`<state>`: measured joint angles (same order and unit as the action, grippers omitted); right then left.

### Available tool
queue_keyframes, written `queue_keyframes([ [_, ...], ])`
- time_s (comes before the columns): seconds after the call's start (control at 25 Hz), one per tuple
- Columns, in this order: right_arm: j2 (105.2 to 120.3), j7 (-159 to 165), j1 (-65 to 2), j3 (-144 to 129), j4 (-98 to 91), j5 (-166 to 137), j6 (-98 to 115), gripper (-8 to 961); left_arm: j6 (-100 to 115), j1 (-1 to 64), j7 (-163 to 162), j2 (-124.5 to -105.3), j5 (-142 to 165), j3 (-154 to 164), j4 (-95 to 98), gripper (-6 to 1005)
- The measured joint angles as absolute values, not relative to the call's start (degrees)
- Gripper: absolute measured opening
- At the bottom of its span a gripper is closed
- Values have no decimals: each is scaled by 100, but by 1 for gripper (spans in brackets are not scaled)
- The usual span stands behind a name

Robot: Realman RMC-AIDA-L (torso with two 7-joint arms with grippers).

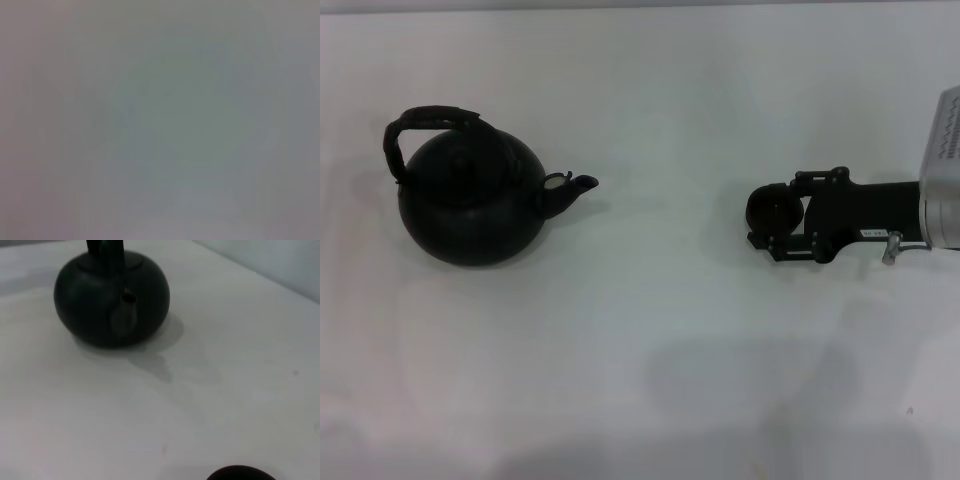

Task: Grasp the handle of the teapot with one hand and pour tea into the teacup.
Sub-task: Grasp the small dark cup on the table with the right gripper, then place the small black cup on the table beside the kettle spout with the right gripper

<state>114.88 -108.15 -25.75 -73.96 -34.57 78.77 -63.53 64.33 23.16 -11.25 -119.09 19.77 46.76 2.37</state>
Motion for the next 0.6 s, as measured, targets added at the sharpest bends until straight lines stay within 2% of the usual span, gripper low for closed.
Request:
queue_keyframes([
  [0.36, 11399, -9968, -2566, -7383, -4290, 7873, -7011, 715, 6477, 2257, -1125, -11909, 1977, 4675, 254, 871],
  [0.6, 11508, -9788, -2728, -7594, -4569, 7808, -7066, 716, 6488, 2241, -1125, -11909, 1977, 4675, 255, 871],
])
